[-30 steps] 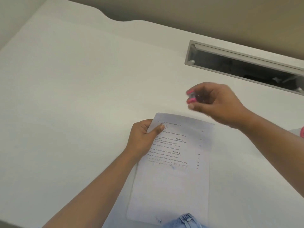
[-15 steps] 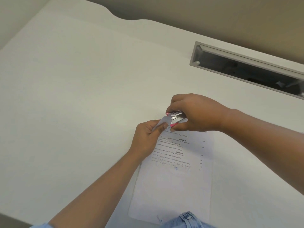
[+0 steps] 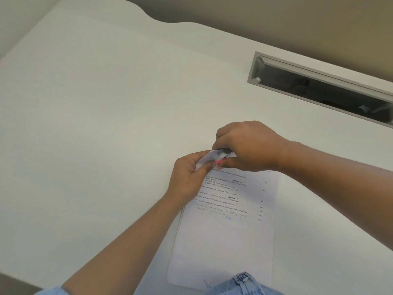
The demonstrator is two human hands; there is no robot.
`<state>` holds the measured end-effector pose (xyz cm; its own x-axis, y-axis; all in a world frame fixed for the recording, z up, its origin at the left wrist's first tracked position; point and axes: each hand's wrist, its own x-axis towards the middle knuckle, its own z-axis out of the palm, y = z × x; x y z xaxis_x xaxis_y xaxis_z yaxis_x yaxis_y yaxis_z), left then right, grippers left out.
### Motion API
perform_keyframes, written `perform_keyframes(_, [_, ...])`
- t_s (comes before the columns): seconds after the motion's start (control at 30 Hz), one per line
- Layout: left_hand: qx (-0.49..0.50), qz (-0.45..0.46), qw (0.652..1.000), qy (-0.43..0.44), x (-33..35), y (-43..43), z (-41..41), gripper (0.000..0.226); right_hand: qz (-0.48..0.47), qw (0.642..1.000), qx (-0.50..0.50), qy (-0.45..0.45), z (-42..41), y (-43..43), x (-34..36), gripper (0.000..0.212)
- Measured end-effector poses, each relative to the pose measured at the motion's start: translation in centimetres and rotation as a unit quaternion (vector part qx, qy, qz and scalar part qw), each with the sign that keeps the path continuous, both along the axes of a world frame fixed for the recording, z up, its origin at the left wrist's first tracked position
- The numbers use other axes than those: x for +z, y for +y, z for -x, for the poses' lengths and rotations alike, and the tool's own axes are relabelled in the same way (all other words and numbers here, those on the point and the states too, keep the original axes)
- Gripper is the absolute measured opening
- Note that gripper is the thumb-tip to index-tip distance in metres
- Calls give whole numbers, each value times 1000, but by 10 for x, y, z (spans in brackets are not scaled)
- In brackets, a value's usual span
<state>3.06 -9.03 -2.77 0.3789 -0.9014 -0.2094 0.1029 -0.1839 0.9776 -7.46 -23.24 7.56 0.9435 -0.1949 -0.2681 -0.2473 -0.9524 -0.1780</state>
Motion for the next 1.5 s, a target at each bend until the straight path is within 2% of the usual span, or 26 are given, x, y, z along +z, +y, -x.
perform_keyframes(0.3, [-2, -9, 1000, -8, 4, 1, 2, 23, 42, 999, -19, -28, -1, 7, -7, 26])
perform_keyframes(0.47, [9, -11, 1000, 0, 7, 2, 1, 19, -26, 997, -55, -37, 3, 4, -3, 29])
perform_keyframes(0.6, [24, -46, 998, 40, 9, 4, 1, 9, -95, 983, -147, -53, 18, -11, 11, 38])
perform_keyframes(0.73, [28, -55, 997, 53, 11, 5, 2, 9, -145, 945, -277, -100, 42, -39, 22, 33])
perform_keyframes(0.87, [22, -58, 997, 48, 14, 5, 3, 13, -212, 874, -428, -93, 70, -65, 9, 30])
perform_keyframes(1.03, [22, -63, 997, 38, 16, 4, 4, 14, -273, 792, -521, -166, 97, -78, -25, 31])
perform_keyframes(1.1, [22, -68, 997, 42, 16, 4, 4, 15, -278, 777, -533, -188, 104, -84, -35, 31])
perform_keyframes(1.3, [17, -84, 996, 32, 18, 4, 6, 14, -124, 859, -483, -115, 108, -101, -54, 40])
perform_keyframes(1.4, [7, -83, 996, 24, 22, 4, 8, 15, -101, 871, -473, -83, 108, -100, -60, 48])
perform_keyframes(1.5, [-2, -79, 997, 22, 27, 3, 8, 13, -103, 856, -498, -89, 110, -92, -54, 63])
